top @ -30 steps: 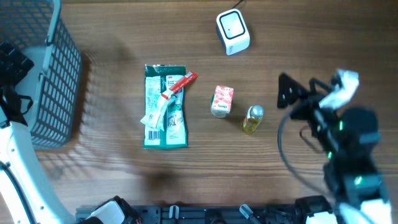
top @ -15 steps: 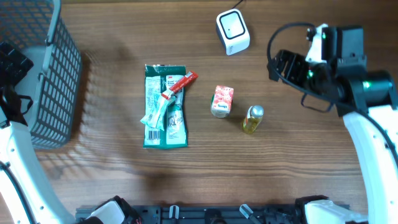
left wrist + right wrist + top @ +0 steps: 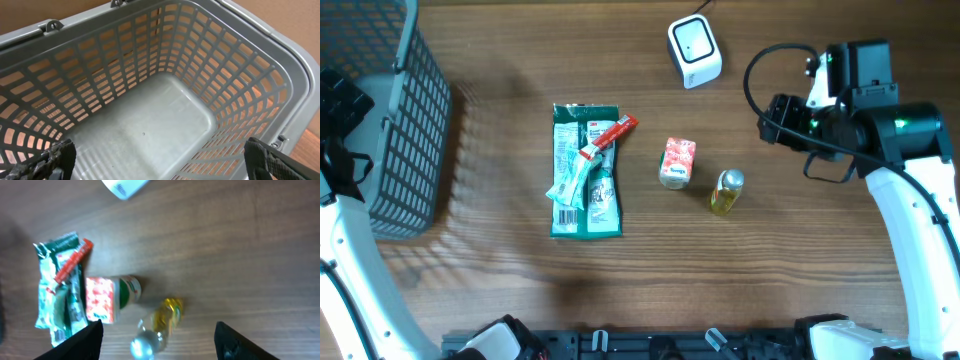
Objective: Scan the item barcode
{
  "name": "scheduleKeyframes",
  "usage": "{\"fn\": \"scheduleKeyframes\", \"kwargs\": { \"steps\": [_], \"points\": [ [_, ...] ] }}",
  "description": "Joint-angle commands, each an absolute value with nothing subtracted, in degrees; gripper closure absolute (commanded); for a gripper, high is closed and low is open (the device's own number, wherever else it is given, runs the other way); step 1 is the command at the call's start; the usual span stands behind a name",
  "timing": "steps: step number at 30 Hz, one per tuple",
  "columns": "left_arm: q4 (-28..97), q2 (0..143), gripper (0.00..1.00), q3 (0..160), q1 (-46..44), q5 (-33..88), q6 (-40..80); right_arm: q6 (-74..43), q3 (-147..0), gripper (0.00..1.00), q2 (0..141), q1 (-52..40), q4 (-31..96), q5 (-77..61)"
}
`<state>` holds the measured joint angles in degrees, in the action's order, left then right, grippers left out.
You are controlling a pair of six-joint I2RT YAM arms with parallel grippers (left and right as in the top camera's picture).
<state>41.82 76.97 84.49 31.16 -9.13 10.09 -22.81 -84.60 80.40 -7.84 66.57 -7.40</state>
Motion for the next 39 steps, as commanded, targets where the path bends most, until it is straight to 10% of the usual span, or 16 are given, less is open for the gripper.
{"fn": "scheduleKeyframes", "kwargs": {
  "steps": [1, 20, 39],
  "points": [
    [41.67, 76.88, 0.0, 84.82, 31.4, -8.84, 9.02, -22.44, -85.93, 0.24, 80.64, -9.52, 68.14, -5.85],
    [41.69, 76.88, 0.0, 84.82, 31.4, -8.82, 9.02, -24.01, -84.64, 0.0, 86.06, -15.57, 72.58, -3.14],
    [41.67, 76.88, 0.0, 84.82, 31.4, -8.82, 9.02, -23.99, -84.62, 0.08, 86.83, -15.57, 73.49, -5.17]
  ]
}}
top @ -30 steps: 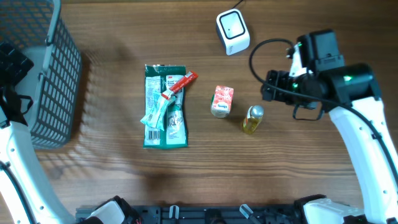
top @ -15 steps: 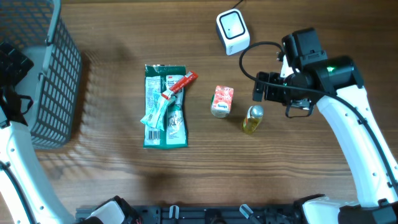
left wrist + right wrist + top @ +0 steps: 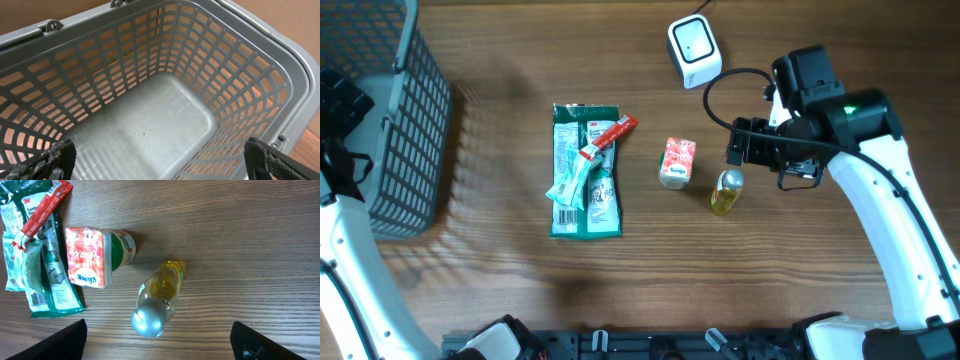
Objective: Scan the item barcode
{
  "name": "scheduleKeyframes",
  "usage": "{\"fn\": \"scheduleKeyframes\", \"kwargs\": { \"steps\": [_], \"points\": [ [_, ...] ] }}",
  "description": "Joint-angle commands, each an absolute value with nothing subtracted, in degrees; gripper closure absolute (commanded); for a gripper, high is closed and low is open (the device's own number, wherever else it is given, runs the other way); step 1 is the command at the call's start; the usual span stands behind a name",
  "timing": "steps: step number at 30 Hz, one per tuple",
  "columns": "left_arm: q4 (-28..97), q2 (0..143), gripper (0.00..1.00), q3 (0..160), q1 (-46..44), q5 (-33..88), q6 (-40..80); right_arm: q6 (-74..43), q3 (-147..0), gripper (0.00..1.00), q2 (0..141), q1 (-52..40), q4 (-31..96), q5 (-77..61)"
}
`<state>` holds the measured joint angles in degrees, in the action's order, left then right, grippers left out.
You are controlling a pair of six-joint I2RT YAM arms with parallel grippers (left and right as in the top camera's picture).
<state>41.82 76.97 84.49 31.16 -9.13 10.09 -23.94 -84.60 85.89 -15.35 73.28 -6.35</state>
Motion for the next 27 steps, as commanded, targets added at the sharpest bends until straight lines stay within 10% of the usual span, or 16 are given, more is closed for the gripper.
{"fn": "scheduleKeyframes", "kwargs": {
  "steps": [1, 27],
  "points": [
    [41.67, 76.88, 0.0, 84.82, 31.4, -8.84, 9.02, -23.99, -84.62, 0.08, 86.83, -15.59, 73.71, -5.19],
    [41.67, 76.88, 0.0, 84.82, 31.4, -8.82, 9.02, -37.69, -76.07, 0.11, 93.38, -22.61, 70.72, -1.28]
  ]
}}
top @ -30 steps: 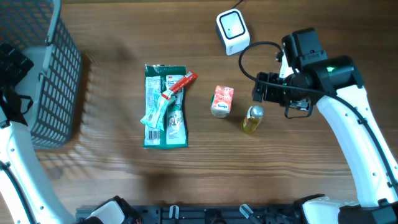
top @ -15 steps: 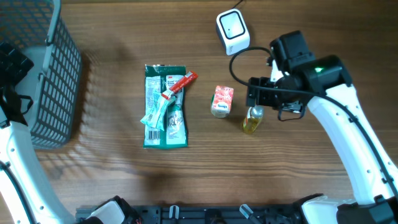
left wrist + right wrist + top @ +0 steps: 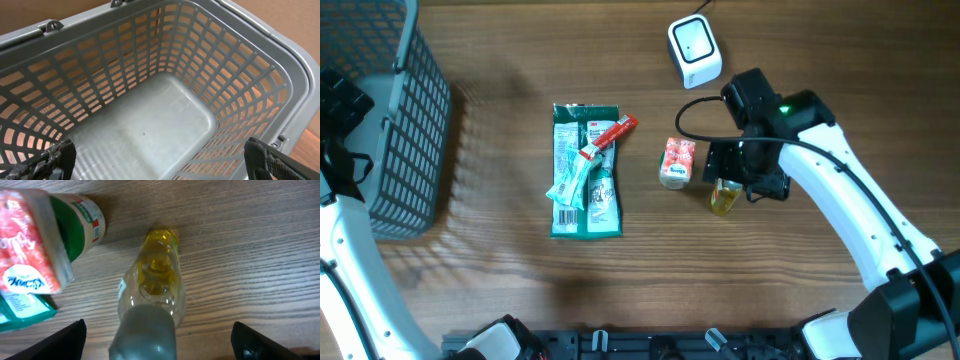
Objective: Scan the item barcode
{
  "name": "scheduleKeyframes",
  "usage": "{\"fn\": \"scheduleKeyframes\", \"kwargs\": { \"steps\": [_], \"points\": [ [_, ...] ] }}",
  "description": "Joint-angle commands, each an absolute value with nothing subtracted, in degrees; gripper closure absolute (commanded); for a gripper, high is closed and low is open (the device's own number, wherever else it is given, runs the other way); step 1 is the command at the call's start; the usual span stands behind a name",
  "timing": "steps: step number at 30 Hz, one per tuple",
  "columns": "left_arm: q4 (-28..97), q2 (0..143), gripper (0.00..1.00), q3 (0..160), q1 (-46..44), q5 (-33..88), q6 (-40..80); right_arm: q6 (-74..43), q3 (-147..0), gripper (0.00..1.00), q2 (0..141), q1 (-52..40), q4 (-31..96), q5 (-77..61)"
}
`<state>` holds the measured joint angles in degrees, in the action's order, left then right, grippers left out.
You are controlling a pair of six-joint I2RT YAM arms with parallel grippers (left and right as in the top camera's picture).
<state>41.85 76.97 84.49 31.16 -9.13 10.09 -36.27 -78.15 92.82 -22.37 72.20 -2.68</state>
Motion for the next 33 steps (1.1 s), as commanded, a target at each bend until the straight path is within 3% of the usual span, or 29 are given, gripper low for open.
{"fn": "scheduleKeyframes", "kwargs": {
  "steps": [1, 10, 12, 15, 21, 25, 26, 31, 33],
  "points": [
    [41.67, 76.88, 0.0, 84.82, 31.4, -8.84, 9.02, -37.71, -75.37, 0.13, 93.41, -22.61, 69.49, -1.3],
    [41.67, 76.88, 0.0, 84.82, 31.4, -8.84, 9.02, -37.5, -71.33, 0.18, 93.41, -22.61, 64.2, -0.89],
    [41.67, 76.88, 0.0, 84.82, 31.4, -8.82, 9.02, -37.47, -71.18, 0.21, 93.41, -22.61, 63.9, -0.84],
    [41.69, 76.88, 0.0, 84.82, 31.4, -8.82, 9.02, -33.78, -71.18, 0.36, 93.41, -22.61, 63.55, -0.8],
    [41.69, 76.88, 0.0, 84.82, 31.4, -8.84, 9.02, -23.38, -71.18, 0.39, 93.41, -22.61, 61.78, 1.52],
    [41.69, 76.88, 0.0, 84.82, 31.4, -8.82, 9.02, -15.14, -71.18, 0.51, 93.41, -22.61, 60.58, 1.74],
    [41.67, 76.88, 0.0, 84.82, 31.4, -8.82, 9.02, -16.03, -71.18, 0.51, 93.41, -22.61, 60.27, 1.67],
    [41.69, 76.88, 0.0, 84.82, 31.4, -8.82, 9.02, -19.64, -71.18, 0.33, 93.41, -22.61, 59.07, 1.72],
    [41.69, 76.88, 0.0, 84.82, 31.4, -8.84, 9.02, -19.73, -71.18, 0.31, 93.41, -22.61, 59.16, 1.43]
  ]
}}
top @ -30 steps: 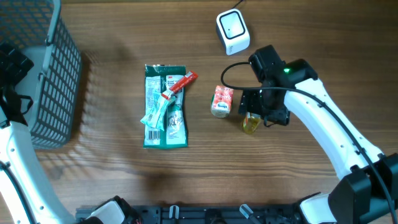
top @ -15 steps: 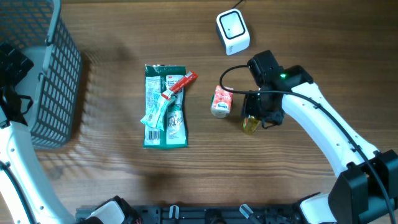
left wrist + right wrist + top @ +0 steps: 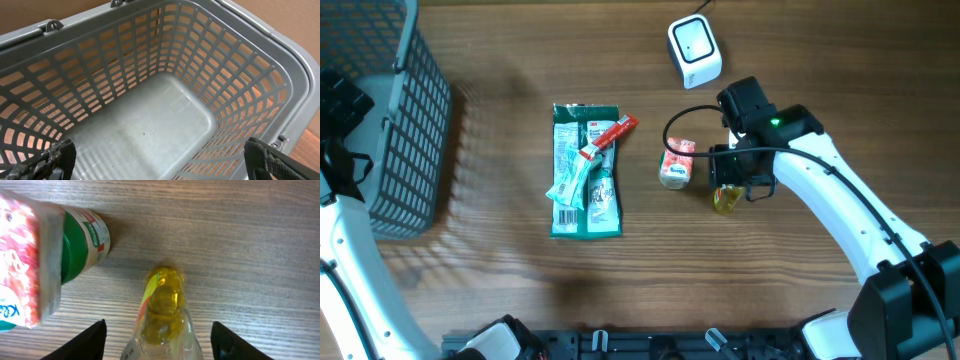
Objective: Scan the item barcode
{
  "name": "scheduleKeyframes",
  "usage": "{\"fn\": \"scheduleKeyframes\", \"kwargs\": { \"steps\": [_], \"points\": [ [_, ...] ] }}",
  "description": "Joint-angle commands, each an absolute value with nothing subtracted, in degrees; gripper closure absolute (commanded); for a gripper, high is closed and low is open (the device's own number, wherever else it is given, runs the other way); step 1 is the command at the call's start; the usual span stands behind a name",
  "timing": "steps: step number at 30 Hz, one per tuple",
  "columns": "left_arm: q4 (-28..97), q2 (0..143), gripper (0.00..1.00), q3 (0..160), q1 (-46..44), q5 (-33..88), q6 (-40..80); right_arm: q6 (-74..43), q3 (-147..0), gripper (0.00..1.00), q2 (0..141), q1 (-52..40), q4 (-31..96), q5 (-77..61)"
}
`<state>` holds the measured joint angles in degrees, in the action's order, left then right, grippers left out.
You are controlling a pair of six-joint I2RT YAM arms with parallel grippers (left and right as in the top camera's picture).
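A small clear bottle (image 3: 724,199) of yellow liquid lies on the wooden table, right of a red-and-white carton (image 3: 675,163). My right gripper (image 3: 734,184) is open and low over it. In the right wrist view the bottle (image 3: 162,312) runs between the two dark fingers (image 3: 95,341), with a gap on each side; its cap is out of frame. The white scanner (image 3: 694,50) stands at the back. My left gripper (image 3: 161,159) hangs open over the grey basket (image 3: 280,65), with nothing in it.
The carton (image 3: 30,275) with a green end lies just left of the bottle. Green flat packets (image 3: 585,175) with a red stick on top lie mid-table. The basket (image 3: 405,120) stands at the far left edge.
My right gripper has come lower and closer over the bottle. Its fingers now flank the bottle's body, and the silver cap has left the wrist view. The left arm has not moved.
My right gripper was high at the table's right side, open. Then it was right of the bottle, then above it with the cap in view. Now it straddles the lying bottle. The items and the left arm kept their places throughout.
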<state>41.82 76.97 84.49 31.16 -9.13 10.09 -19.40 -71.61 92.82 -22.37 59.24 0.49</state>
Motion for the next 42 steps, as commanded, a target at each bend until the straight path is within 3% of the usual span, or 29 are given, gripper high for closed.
{"fn": "scheduleKeyframes", "kwargs": {
  "steps": [1, 3, 9, 19, 22, 26, 29, 30, 32, 34, 38, 42],
  "points": [
    [41.69, 76.88, 0.0, 84.82, 31.4, -8.84, 9.02, -20.21, -71.18, 0.28, 93.41, -22.61, 59.9, 0.97],
    [41.67, 76.88, 0.0, 84.82, 31.4, -8.84, 9.02, -24.25, -71.18, 0.23, 93.41, -22.61, 62.48, -0.1],
    [41.67, 76.88, 0.0, 84.82, 31.4, -8.82, 9.02, -28.71, -71.11, 0.25, 93.41, -22.63, 65.43, -0.08],
    [41.69, 76.88, 0.0, 84.82, 31.4, -8.84, 9.02, -28.42, -70.76, 0.45, 93.45, -22.65, 64.75, -0.01],
    [41.67, 76.88, 0.0, 84.82, 31.4, -8.84, 9.02, -25.96, -70.76, 0.57, 93.45, -22.65, 64.29, -0.01],
    [41.67, 76.88, 0.0, 84.82, 31.4, -8.84, 9.02, -18.7, -70.76, 0.59, 93.45, -22.65, 63.4, 0.32],
    [41.69, 76.88, 0.0, 84.82, 31.4, -8.82, 9.02, -14.41, -70.76, 0.59, 93.45, -22.65, 62.78, 0.84],
    [41.69, 76.88, 0.0, 84.82, 31.4, -8.82, 9.02, -14.33, -70.76, 0.53, 93.45, -22.65, 62.37, 1.76],
    [41.69, 76.88, 0.0, 84.82, 31.4, -8.84, 9.02, -14.59, -70.76, 0.31, 93.45, -22.65, 61.91, 1.69],
    [41.67, 76.88, 0.0, 84.82, 31.4, -8.82, 9.02, -16.19, -70.76, 0.23, 93.45, -22.65, 61.54, 1.67],
    [41.69, 76.88, 0.0, 84.82, 31.4, -8.84, 9.02, -18.63, -70.76, 0.23, 93.45, -22.65, 61.04, 1.5],
    [41.69, 76.88, 0.0, 84.82, 31.4, -8.82, 9.02, -18.68, -70.74, 0.29, 93.45, -22.65, 61.25, 1.48]
  ]
}}
